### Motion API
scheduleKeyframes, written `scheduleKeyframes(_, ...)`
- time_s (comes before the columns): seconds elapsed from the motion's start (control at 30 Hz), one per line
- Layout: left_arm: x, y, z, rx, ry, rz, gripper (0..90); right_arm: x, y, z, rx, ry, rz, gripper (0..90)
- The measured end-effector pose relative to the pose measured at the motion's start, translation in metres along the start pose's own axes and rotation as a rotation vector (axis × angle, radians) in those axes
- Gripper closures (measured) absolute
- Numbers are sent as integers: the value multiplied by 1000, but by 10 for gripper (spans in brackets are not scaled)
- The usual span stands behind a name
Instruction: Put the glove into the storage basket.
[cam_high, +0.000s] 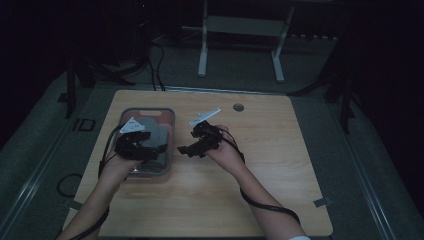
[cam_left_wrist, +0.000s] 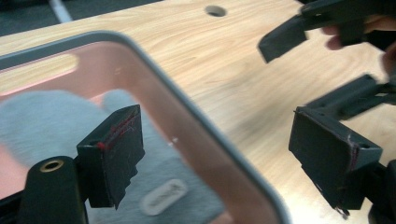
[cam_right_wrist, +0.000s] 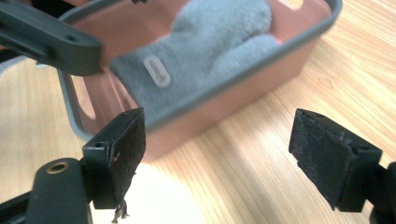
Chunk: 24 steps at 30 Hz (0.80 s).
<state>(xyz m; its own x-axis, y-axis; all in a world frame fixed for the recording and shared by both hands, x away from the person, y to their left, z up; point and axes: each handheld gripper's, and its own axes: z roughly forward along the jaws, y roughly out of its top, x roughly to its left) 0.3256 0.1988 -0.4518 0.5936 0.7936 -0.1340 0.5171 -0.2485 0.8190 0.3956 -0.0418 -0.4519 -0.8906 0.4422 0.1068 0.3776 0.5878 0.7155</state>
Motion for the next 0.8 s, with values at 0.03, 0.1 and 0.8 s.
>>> scheduleKeyframes(0.03,-4,0,0,-3,-11,9,184,0,-3,-2,0,-2,-1,187)
scheduleKeyframes(0.1,-13,-1,1,-9,-33,35,184,-1,-10,-7,-8,-1,-4,187)
scheduleKeyframes(0.8,-95,-25,28,0,-284,194,184,-9,-89,-36,2,8,-46,175)
